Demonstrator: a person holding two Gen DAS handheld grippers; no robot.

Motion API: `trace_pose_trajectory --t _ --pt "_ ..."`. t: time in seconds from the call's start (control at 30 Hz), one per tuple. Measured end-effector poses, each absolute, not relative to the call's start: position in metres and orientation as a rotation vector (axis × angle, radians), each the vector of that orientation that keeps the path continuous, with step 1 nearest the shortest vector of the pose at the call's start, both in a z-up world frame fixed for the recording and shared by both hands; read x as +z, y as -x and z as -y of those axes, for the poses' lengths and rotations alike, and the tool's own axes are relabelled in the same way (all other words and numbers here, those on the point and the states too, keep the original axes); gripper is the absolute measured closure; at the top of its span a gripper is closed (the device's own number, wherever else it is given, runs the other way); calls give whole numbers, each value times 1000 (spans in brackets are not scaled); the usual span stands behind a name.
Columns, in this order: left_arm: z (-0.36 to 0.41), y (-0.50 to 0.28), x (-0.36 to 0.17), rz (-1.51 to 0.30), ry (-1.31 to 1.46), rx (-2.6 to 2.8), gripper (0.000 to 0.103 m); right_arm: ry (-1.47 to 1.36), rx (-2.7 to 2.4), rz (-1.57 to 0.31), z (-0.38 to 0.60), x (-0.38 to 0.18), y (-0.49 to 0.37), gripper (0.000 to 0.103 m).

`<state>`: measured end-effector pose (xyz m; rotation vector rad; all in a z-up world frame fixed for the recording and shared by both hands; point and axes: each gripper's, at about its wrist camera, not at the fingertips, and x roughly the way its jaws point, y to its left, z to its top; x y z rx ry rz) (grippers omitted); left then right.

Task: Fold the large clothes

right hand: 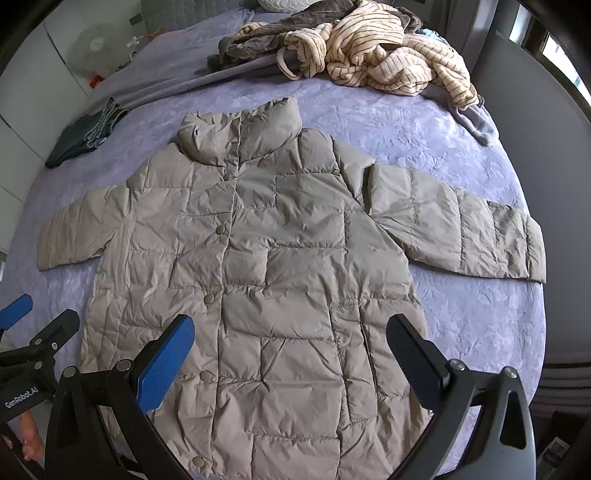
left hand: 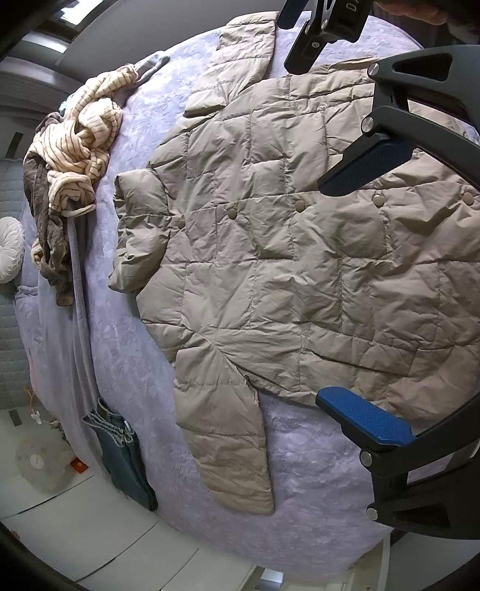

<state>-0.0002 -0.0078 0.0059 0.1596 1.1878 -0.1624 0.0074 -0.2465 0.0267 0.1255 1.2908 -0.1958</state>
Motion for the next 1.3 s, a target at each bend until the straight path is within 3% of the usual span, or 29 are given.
trace_pose_trajectory --t 1.3 --pt "14 -5 3 -1192 -162 -162 0 -123 -190 -1275 244 38 -5 0"
